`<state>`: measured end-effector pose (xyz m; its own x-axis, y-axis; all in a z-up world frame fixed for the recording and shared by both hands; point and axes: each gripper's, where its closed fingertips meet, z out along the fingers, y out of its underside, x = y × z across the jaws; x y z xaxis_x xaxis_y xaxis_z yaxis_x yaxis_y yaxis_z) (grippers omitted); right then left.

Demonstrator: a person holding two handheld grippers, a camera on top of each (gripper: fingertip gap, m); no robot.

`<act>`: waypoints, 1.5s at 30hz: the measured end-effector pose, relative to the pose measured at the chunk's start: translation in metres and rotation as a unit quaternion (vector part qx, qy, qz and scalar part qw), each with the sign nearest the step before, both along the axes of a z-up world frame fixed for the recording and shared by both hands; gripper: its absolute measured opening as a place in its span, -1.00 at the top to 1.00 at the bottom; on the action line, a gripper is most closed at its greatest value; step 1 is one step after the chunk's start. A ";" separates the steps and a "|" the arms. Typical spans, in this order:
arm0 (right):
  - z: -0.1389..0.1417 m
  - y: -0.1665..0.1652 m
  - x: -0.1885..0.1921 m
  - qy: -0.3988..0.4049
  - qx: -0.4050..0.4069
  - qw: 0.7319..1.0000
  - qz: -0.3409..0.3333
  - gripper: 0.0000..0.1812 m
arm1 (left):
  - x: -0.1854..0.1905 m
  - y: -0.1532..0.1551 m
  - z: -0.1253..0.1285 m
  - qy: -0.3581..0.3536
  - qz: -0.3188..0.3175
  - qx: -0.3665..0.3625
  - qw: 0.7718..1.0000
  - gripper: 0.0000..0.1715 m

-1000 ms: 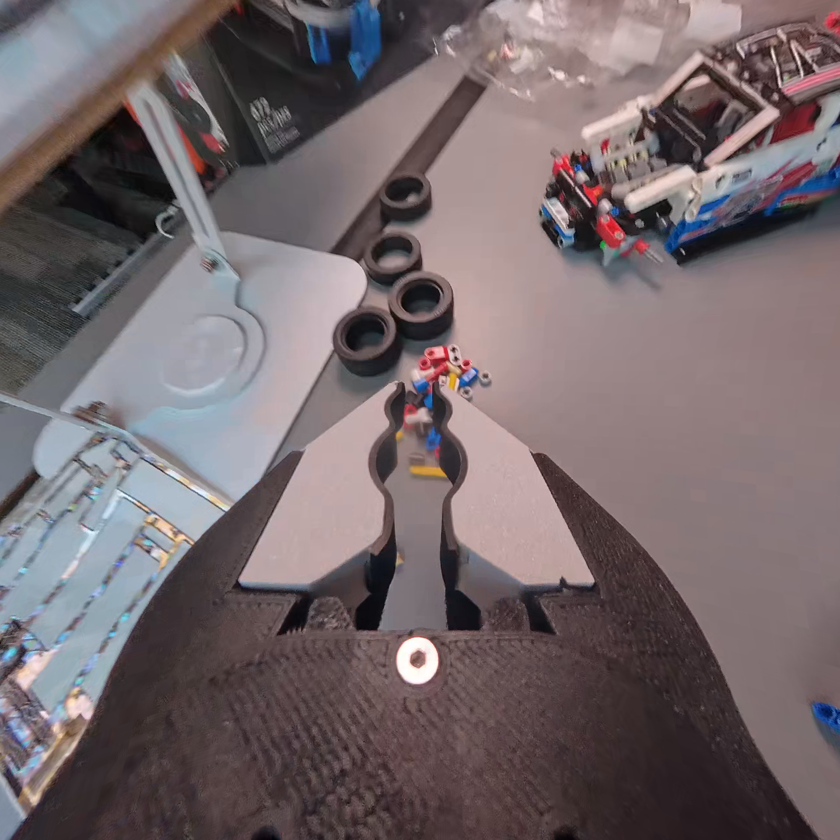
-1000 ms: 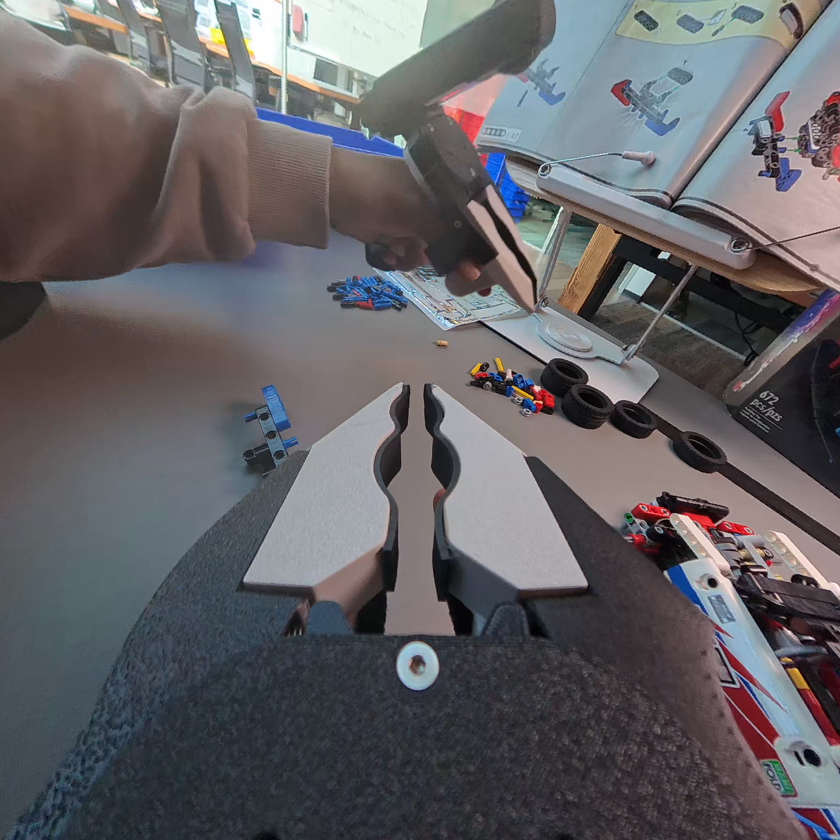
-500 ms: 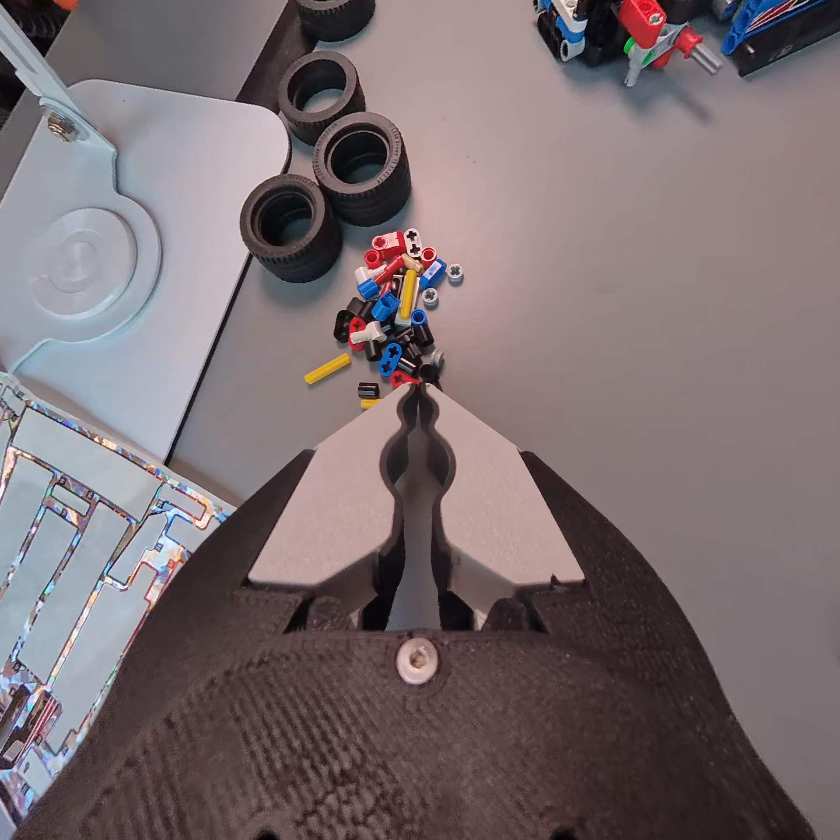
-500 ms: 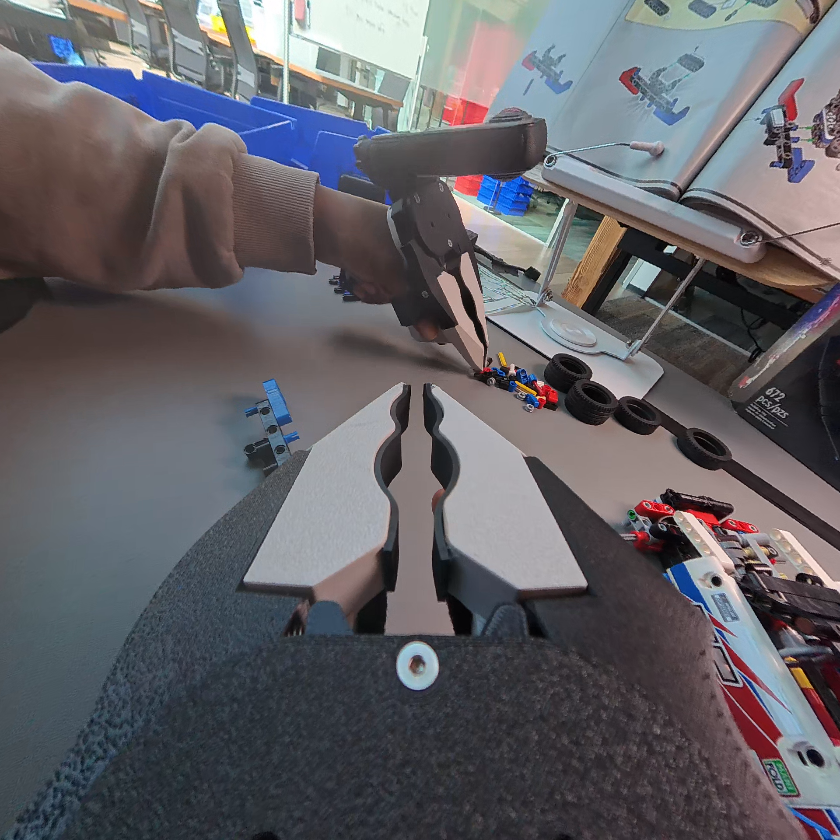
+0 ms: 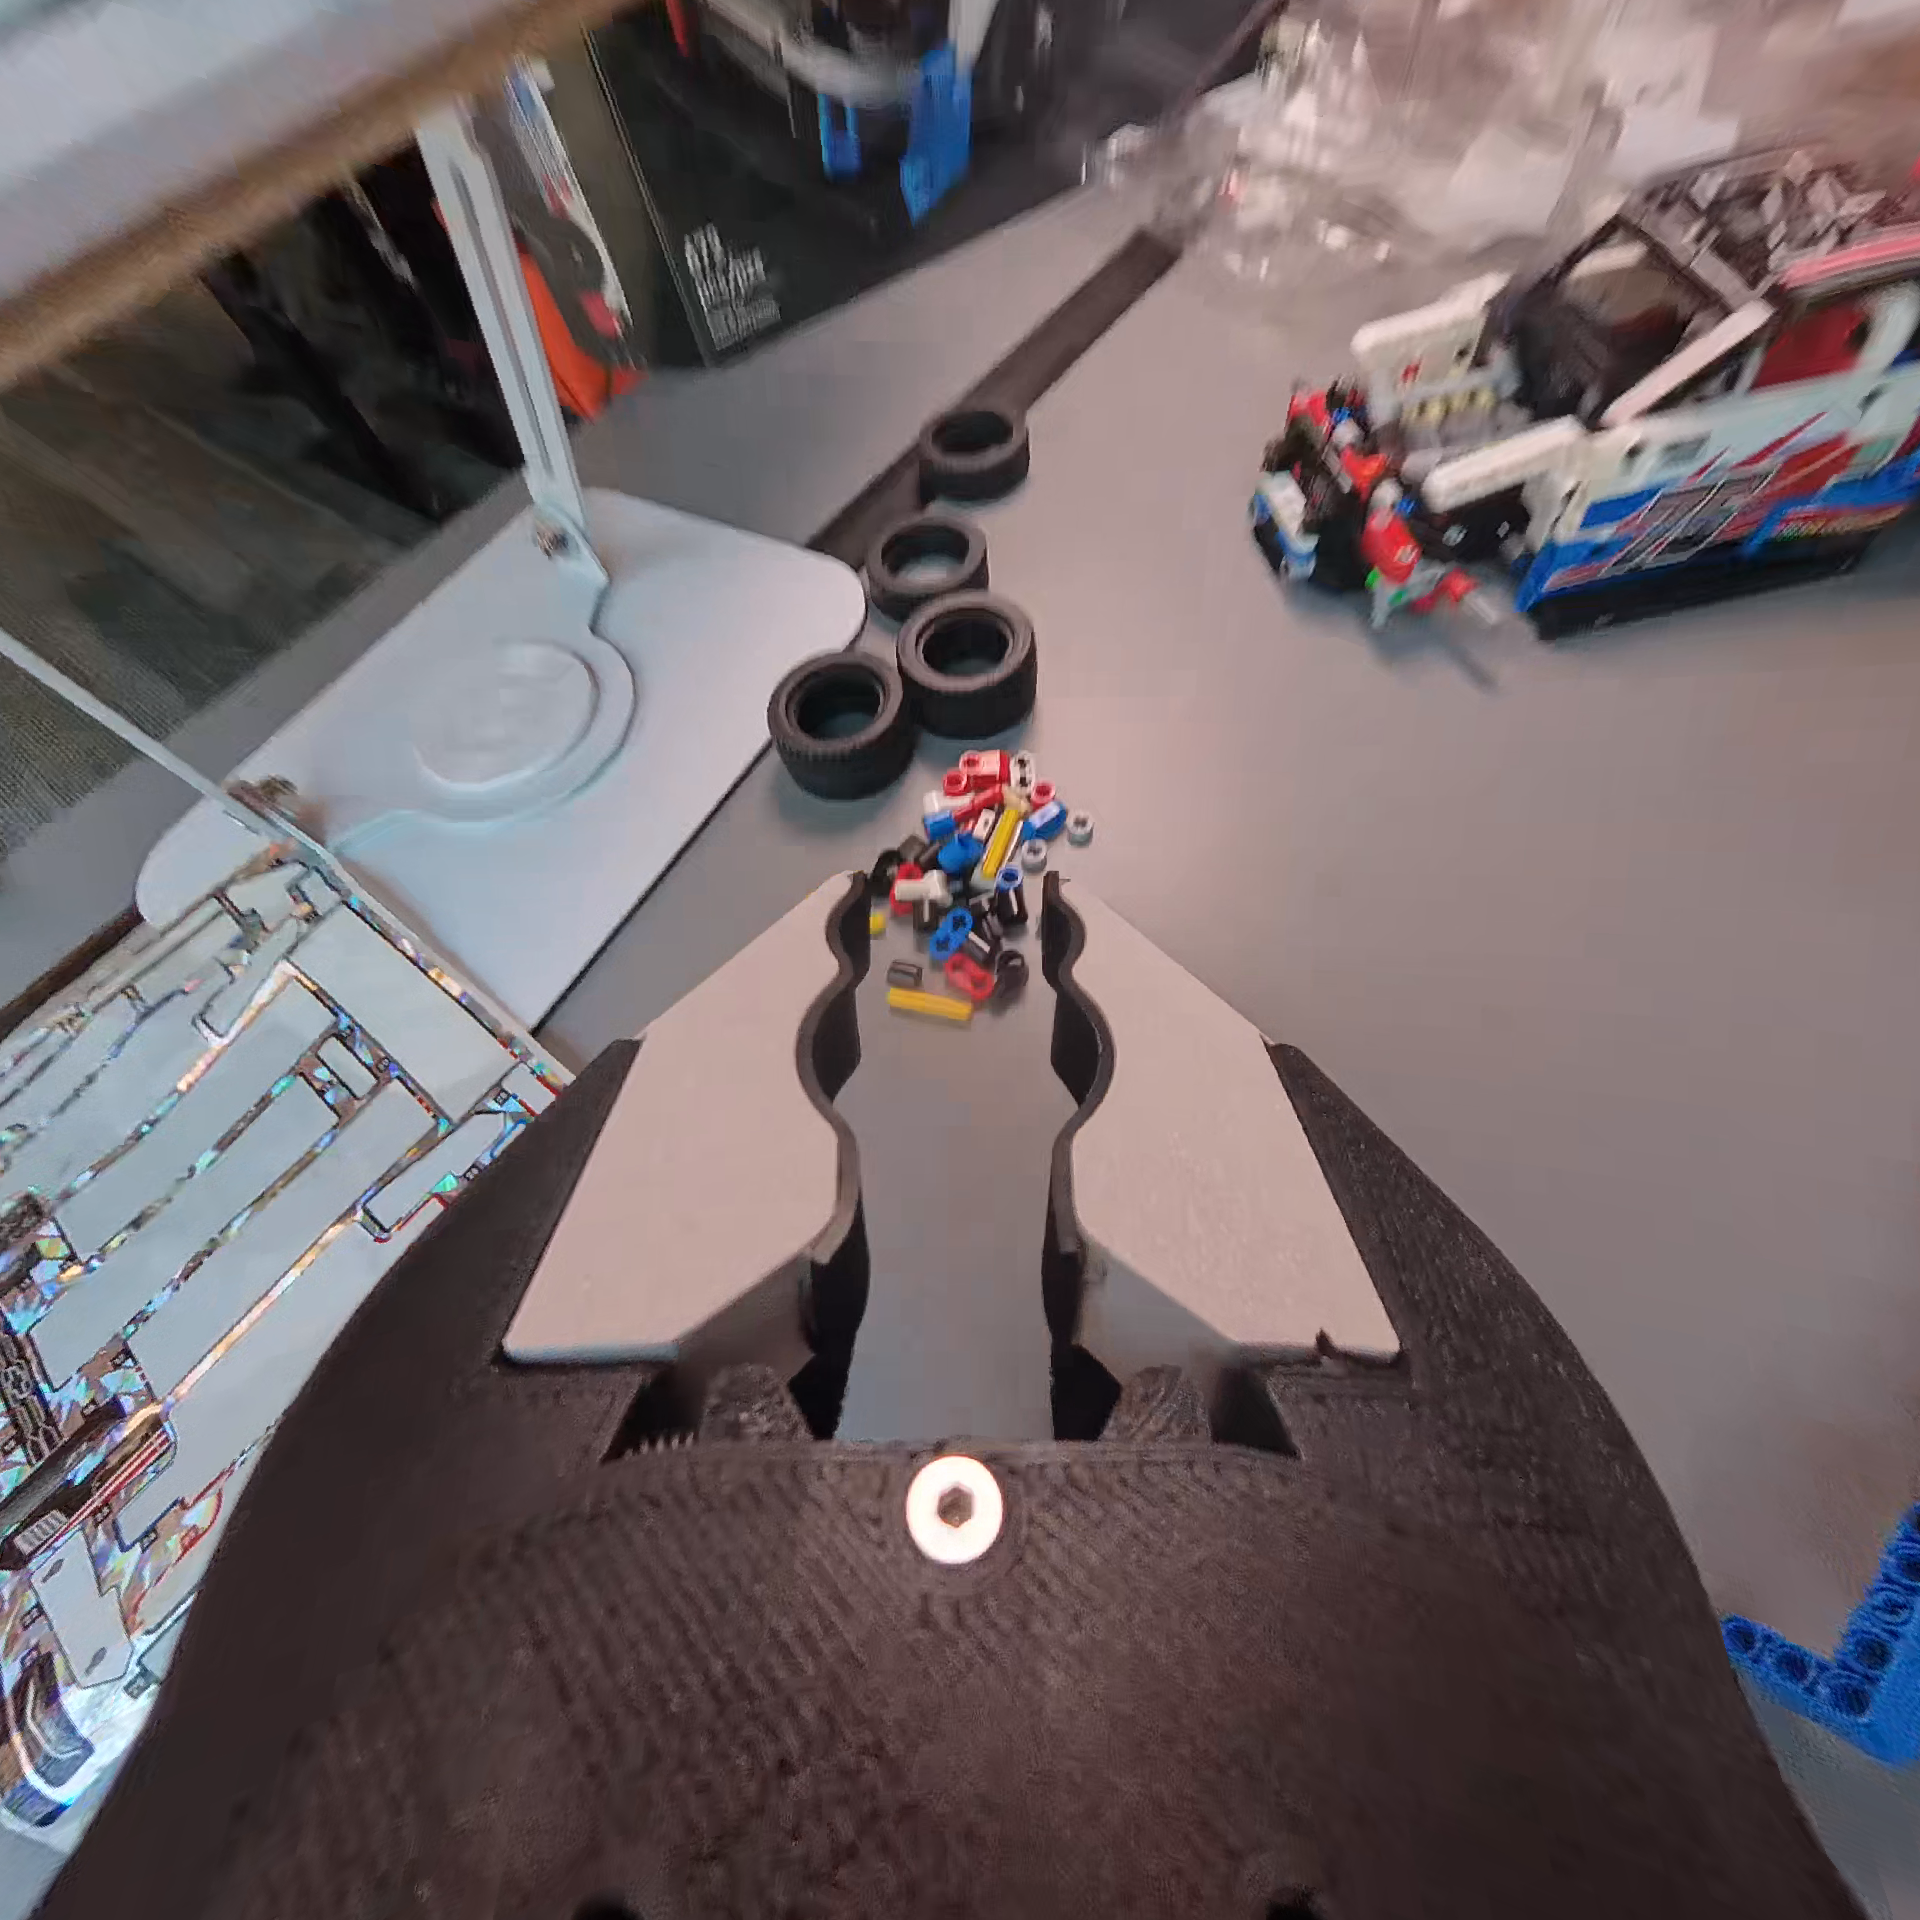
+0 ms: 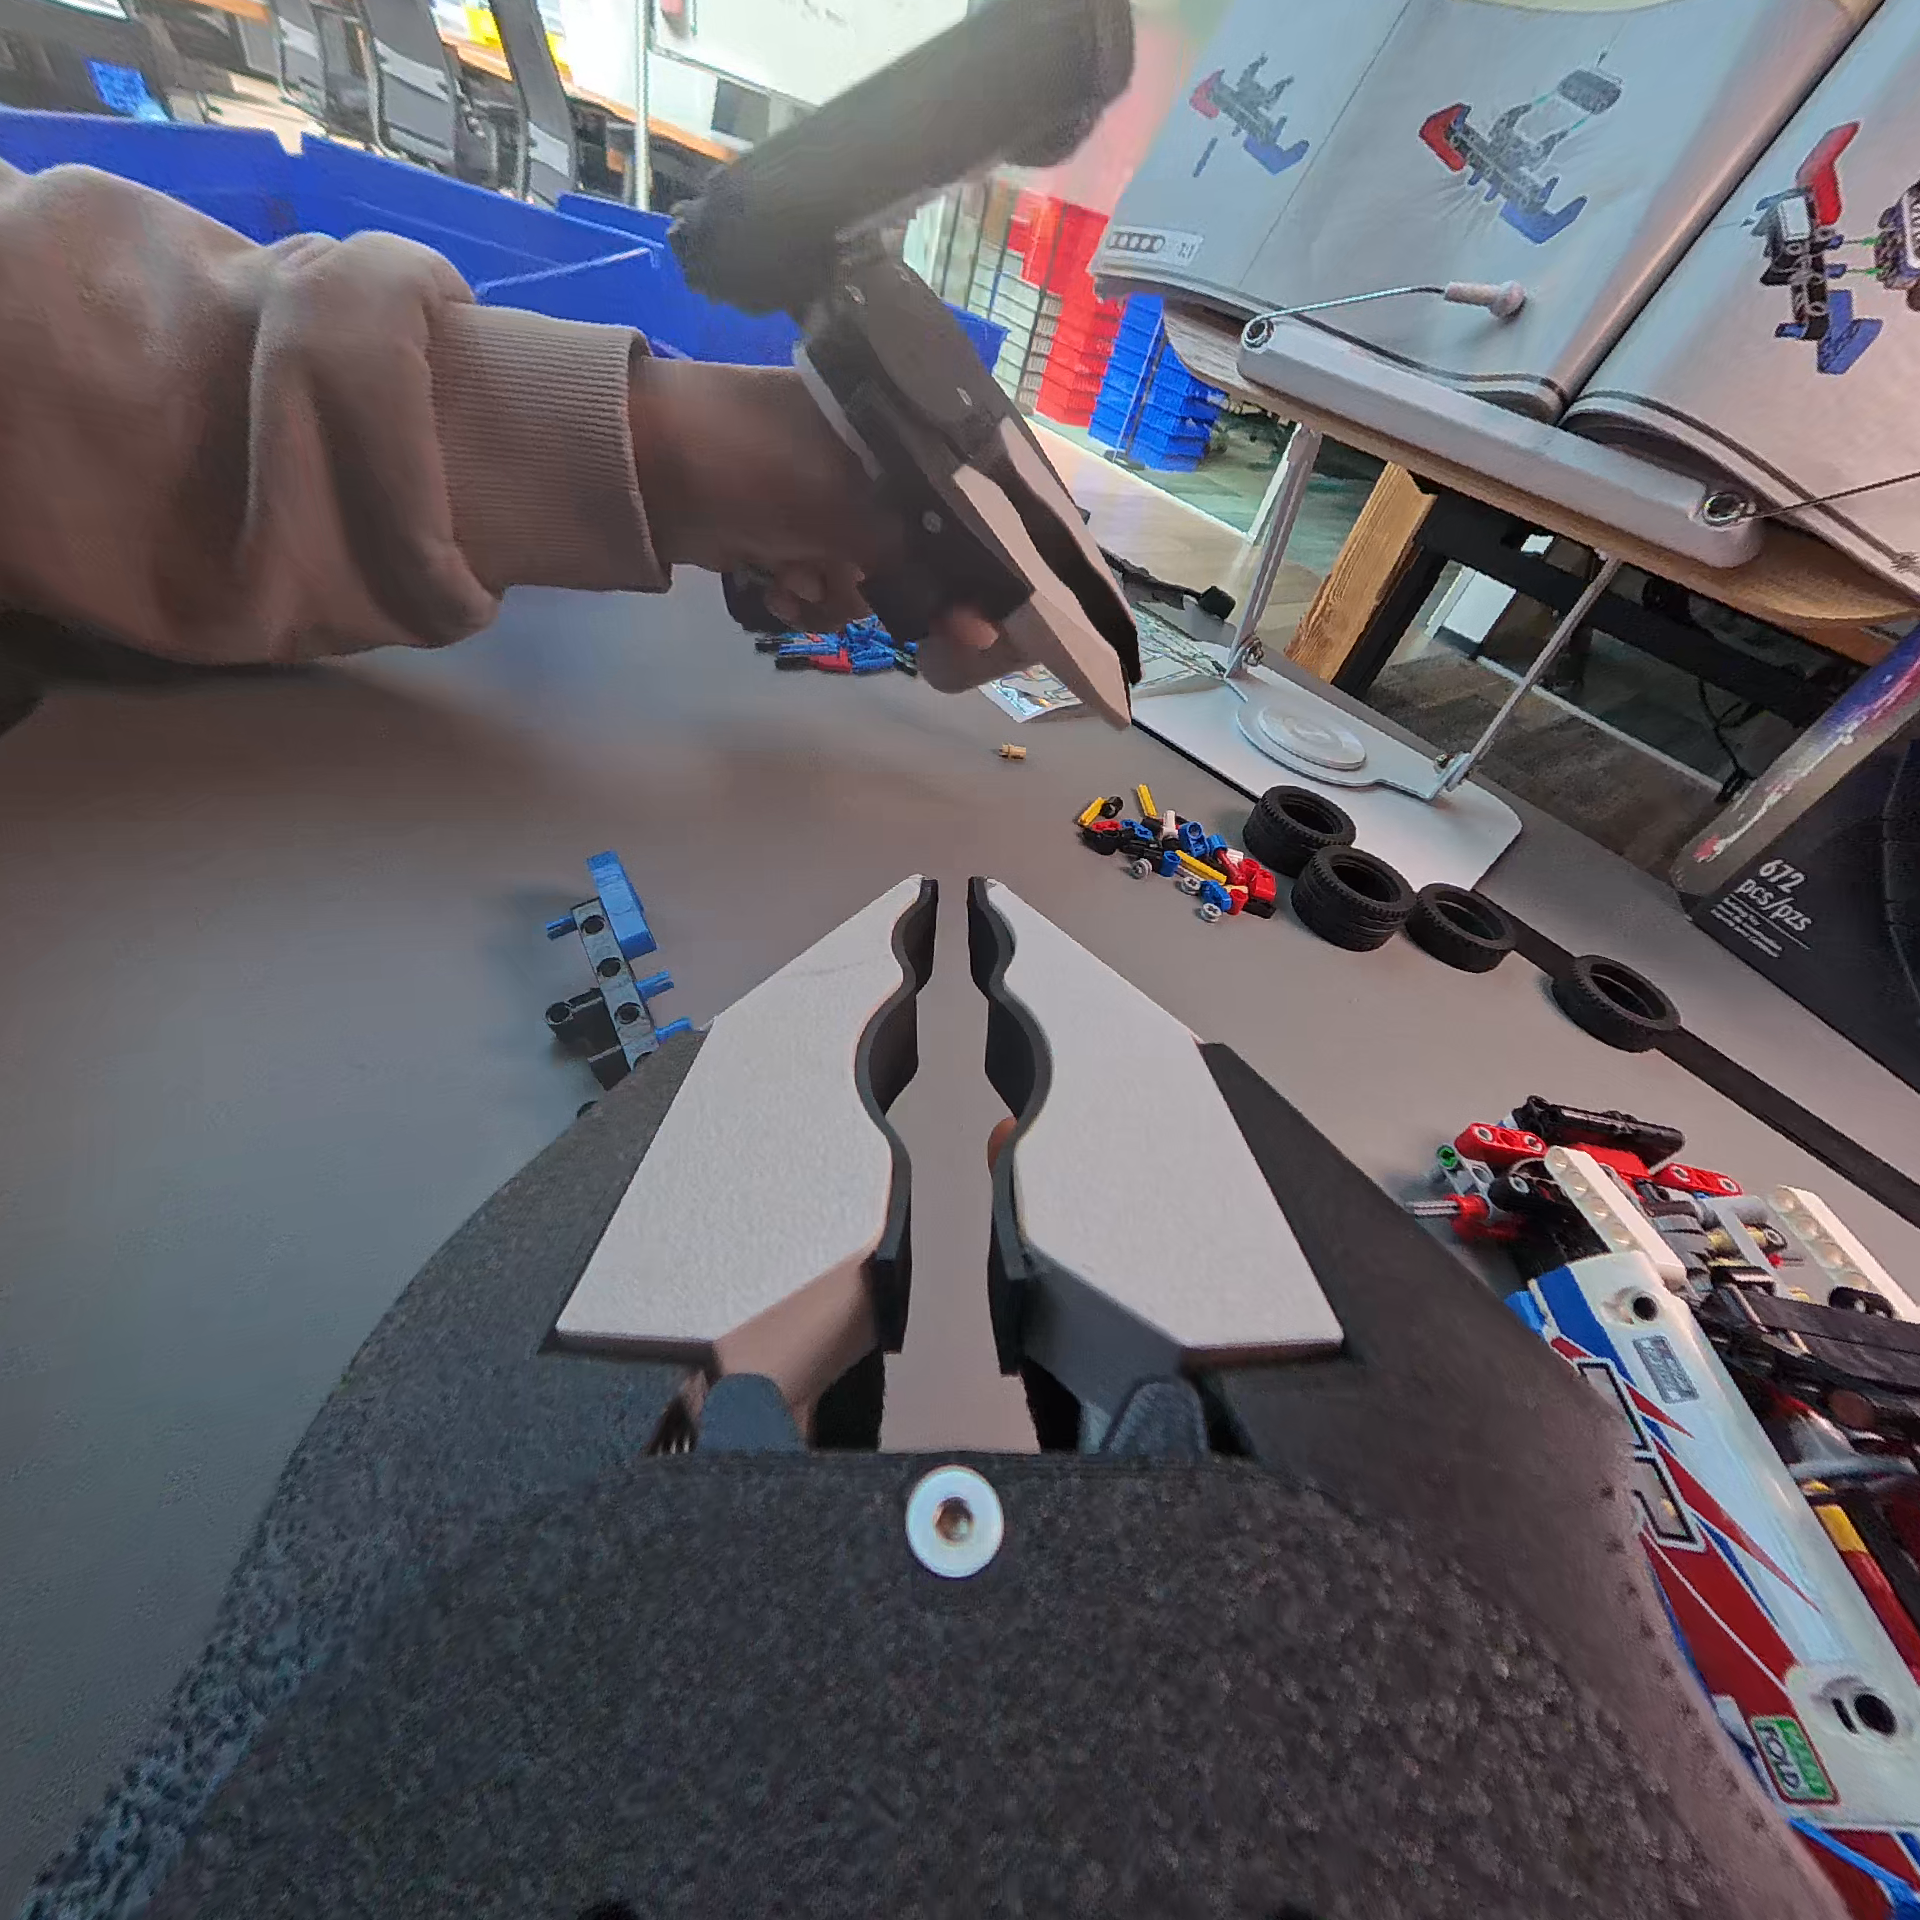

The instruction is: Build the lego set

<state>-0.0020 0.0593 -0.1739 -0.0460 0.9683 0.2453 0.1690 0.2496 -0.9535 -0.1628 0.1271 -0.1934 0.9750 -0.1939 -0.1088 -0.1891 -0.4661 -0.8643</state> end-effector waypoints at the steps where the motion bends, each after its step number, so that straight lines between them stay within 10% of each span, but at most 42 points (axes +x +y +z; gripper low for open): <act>1: 0.001 0.002 0.000 0.003 -0.002 1.000 -0.003 0.95 | 0.004 -0.006 0.020 -0.003 0.007 0.051 0.999 0.58; 8: 0.006 0.008 0.001 0.016 -0.036 0.999 -0.015 0.87 | 0.019 -0.102 0.102 0.037 0.082 0.253 0.963 0.59; 16: 0.005 0.012 0.000 0.018 -0.052 0.998 -0.019 0.79 | 0.002 -0.206 0.049 -0.102 0.259 0.230 0.933 0.65; 23: -0.004 0.026 -0.002 0.008 -0.076 0.996 -0.038 0.78 | -0.034 -0.257 0.045 -0.075 0.345 0.217 0.910 0.63; 31: 0.002 0.027 -0.002 0.024 -0.150 0.988 -0.030 0.80 | -0.066 -0.211 0.008 -0.032 0.296 0.033 0.954 0.82; 45: 0.011 0.017 0.003 0.030 -0.131 0.991 -0.007 0.82 | -0.147 -0.158 -0.061 -0.052 0.412 -0.071 0.907 0.81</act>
